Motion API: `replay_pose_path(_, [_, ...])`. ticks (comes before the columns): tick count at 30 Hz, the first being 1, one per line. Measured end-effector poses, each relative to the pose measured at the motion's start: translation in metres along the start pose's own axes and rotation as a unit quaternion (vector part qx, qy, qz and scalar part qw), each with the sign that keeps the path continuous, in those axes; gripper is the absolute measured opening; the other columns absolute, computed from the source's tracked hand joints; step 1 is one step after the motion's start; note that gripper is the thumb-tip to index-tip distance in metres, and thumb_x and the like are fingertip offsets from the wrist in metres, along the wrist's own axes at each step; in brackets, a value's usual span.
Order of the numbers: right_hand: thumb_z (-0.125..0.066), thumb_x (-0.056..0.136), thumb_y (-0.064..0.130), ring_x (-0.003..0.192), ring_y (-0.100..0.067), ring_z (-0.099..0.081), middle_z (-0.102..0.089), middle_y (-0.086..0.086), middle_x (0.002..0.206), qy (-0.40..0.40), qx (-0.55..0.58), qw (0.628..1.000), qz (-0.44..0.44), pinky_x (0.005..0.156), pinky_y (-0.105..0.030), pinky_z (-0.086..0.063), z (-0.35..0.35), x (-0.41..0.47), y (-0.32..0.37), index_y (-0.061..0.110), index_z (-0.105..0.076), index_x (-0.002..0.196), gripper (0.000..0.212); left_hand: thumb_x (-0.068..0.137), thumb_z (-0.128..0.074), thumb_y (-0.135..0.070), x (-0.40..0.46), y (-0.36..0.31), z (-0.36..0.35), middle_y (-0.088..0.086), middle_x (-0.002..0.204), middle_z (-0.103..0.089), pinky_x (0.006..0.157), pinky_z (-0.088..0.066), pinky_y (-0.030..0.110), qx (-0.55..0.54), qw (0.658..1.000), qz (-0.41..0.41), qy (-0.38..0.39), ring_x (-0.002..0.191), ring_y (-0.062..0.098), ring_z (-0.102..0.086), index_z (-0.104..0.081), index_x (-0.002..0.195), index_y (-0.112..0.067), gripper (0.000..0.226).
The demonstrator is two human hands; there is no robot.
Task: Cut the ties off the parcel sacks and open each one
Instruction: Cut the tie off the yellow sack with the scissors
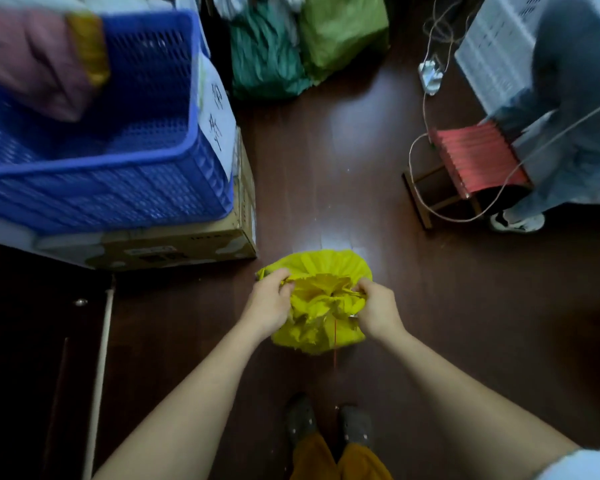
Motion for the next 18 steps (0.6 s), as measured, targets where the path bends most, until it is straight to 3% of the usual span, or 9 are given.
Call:
replay_pose_path(2, [-0.070, 0.075, -0.003, 0.072, -0.028, -0.057, -0.061, -0.014, 0.073, -0.016, 0.022, 1.000, 0.004, 0.063, -0.034, -0.050, 0.027, -0.002, 0.024, 0.004, -0.059, 0.077, 0.013, 0.098, -0.049, -0.013, -0.001, -0.031, 0.018, 0.017, 0.071, -0.054, 0.069, -0.056, 0.051, -0.036, 0.999, 0.006, -0.015, 0.068, 0.039, -0.058, -0.057, 0.088, -0.006, 0.014])
replay_pose_path(4, [-0.068, 0.073, -0.007, 0.065, -0.019, -0.053, -0.054, -0.003, 0.062, -0.023, 0.031, 0.999, 0.015, 0.049, -0.021, -0.042, 0.054, -0.006, 0.049, 0.012, -0.052, 0.065, 0.027, 0.098, -0.049, -0.013, -0.006, -0.058, 0.035, 0.018, 0.072, -0.052, 0.065, -0.058, 0.049, -0.077, 0.997, 0.026, -0.016, 0.065, 0.031, -0.056, -0.056, 0.091, 0.000, 0.016])
replay_pose_path(5, [-0.066, 0.072, -0.009, 0.064, -0.017, -0.053, -0.053, -0.002, 0.061, -0.022, 0.030, 0.999, 0.016, 0.046, -0.021, -0.040, 0.066, -0.009, 0.060, 0.015, -0.049, 0.063, 0.031, 0.098, -0.050, -0.012, -0.008, -0.071, 0.042, 0.018, 0.075, -0.053, 0.065, -0.059, 0.047, -0.092, 0.995, 0.034, -0.013, 0.069, 0.029, -0.058, -0.056, 0.094, 0.002, 0.017])
replay_pose_path(8, [-0.067, 0.072, -0.007, 0.066, -0.015, -0.051, -0.056, -0.004, 0.065, -0.024, 0.012, 0.999, 0.027, 0.050, -0.029, -0.037, 0.098, -0.015, 0.092, 0.013, -0.051, 0.064, 0.027, 0.097, -0.053, -0.010, -0.016, -0.105, 0.063, 0.028, 0.092, -0.061, 0.069, -0.060, 0.048, -0.154, 0.986, 0.064, -0.026, 0.085, 0.034, -0.065, -0.058, 0.099, 0.004, 0.015])
replay_pose_path(11, [-0.068, 0.071, -0.001, 0.070, -0.019, -0.053, -0.057, -0.002, 0.066, -0.030, -0.017, 0.998, 0.047, 0.057, -0.034, -0.035, 0.125, -0.013, 0.124, 0.019, -0.048, 0.060, 0.031, 0.095, -0.058, -0.011, -0.015, -0.137, 0.084, 0.027, 0.107, -0.063, 0.063, -0.061, 0.038, -0.209, 0.972, 0.094, -0.051, 0.093, 0.032, -0.067, -0.062, 0.097, 0.002, 0.014])
replay_pose_path(14, [-0.067, 0.072, 0.003, 0.074, -0.022, -0.057, -0.058, -0.001, 0.069, -0.028, -0.034, 0.998, 0.049, 0.062, -0.035, -0.042, 0.151, -0.001, 0.149, 0.025, -0.049, 0.059, 0.031, 0.092, -0.061, -0.009, -0.007, -0.171, 0.100, 0.024, 0.105, -0.065, 0.055, -0.059, 0.030, -0.251, 0.958, 0.127, -0.062, 0.091, 0.029, -0.068, -0.063, 0.091, -0.001, 0.009])
replay_pose_path(18, [-0.067, 0.075, 0.008, 0.078, -0.024, -0.064, -0.064, -0.003, 0.076, 0.000, -0.041, 0.998, 0.049, 0.065, -0.034, -0.050, 0.185, 0.033, 0.178, 0.025, -0.053, 0.060, 0.027, 0.090, -0.064, -0.006, 0.021, -0.218, 0.116, 0.022, 0.096, -0.068, 0.058, -0.061, 0.037, -0.263, 0.950, 0.153, -0.064, 0.078, 0.030, -0.070, -0.061, 0.103, 0.004, 0.017])
Point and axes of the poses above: each hand's wrist, its own x-axis towards the middle knuckle, its own z-axis out of the back of the hand, y = z × x, the point moved 2 cm from there along x, towards the middle knuckle
